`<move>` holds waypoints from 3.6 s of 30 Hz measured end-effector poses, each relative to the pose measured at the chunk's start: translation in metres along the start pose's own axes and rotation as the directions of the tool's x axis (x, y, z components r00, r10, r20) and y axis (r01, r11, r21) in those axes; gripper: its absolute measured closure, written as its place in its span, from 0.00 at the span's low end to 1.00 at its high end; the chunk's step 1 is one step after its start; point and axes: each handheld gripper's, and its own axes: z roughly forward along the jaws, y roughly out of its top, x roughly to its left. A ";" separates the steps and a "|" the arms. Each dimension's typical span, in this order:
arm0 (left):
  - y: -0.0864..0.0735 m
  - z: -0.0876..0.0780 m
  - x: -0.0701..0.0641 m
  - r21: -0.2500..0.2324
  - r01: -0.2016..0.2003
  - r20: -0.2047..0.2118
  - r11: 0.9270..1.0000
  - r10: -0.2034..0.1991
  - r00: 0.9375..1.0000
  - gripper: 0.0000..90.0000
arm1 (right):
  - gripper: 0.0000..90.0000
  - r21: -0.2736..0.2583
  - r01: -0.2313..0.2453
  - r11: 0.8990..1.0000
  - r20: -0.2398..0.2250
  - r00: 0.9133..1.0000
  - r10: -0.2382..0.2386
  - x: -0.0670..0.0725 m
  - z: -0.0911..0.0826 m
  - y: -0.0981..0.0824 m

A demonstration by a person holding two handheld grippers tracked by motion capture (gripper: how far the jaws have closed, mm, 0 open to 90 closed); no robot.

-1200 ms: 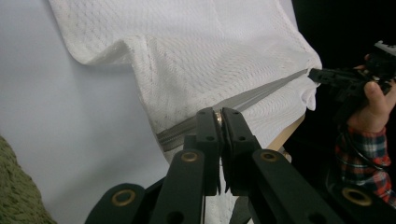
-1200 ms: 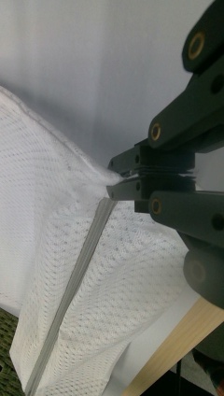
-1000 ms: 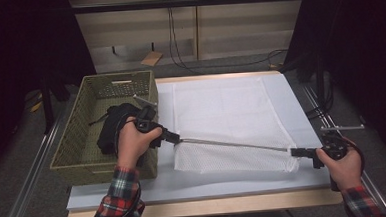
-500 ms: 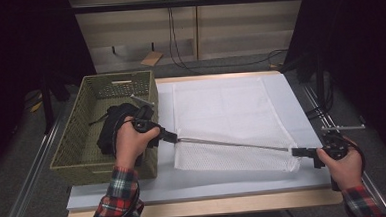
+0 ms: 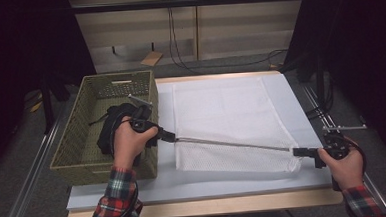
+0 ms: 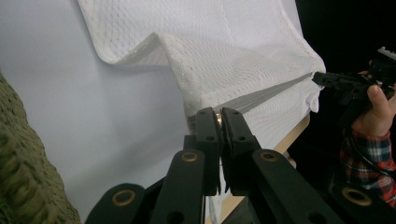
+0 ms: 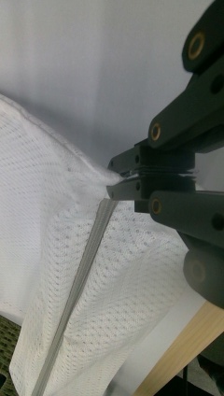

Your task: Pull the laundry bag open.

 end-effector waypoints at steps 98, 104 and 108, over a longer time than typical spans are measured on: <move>-0.009 0.020 -0.015 0.087 -0.014 -0.143 0.996 0.027 0.989 0.88 | 0.63 -0.006 0.039 0.999 0.040 0.998 -0.039 0.013 0.006 0.003; -0.009 0.020 -0.017 0.085 -0.031 -0.144 0.996 0.043 0.989 0.80 | 0.59 -0.007 0.054 0.999 0.037 0.998 -0.053 0.016 0.008 0.004; -0.008 0.020 -0.019 0.079 -0.054 -0.131 0.995 0.064 0.989 0.69 | 0.55 -0.013 0.069 0.997 0.038 0.997 -0.069 0.020 0.010 0.004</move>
